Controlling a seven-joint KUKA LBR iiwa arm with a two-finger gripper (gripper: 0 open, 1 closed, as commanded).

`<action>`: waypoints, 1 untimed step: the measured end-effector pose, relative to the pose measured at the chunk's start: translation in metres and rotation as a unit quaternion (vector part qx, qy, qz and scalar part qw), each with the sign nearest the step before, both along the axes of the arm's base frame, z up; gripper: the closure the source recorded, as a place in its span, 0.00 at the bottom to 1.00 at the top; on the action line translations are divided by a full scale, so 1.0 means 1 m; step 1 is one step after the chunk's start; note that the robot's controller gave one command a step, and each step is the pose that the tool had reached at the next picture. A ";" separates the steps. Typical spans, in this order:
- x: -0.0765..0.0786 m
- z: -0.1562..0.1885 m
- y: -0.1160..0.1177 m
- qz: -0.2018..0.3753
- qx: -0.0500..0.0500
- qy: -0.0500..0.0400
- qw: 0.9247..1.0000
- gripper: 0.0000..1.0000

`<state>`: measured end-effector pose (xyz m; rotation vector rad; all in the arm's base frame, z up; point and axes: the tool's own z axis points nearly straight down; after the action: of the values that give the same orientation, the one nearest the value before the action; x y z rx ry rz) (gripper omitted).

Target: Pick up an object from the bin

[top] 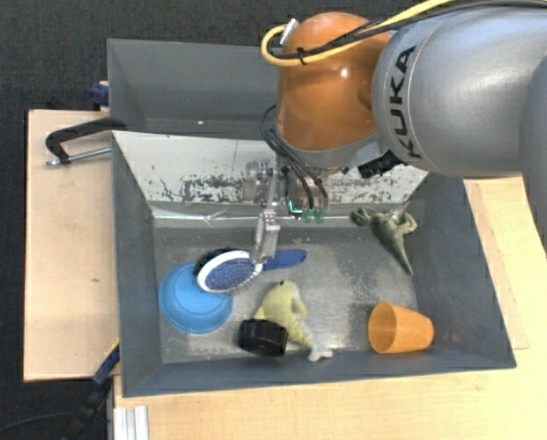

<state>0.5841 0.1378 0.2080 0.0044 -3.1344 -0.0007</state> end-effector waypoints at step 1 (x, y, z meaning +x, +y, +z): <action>-0.016 -0.114 0.010 -0.140 0.003 -0.011 0.990 0.00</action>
Offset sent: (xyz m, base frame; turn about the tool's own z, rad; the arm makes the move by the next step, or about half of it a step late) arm -0.0245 0.0096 -0.1353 0.2844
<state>0.5678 0.1476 0.0939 -0.4373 -3.1270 -0.0104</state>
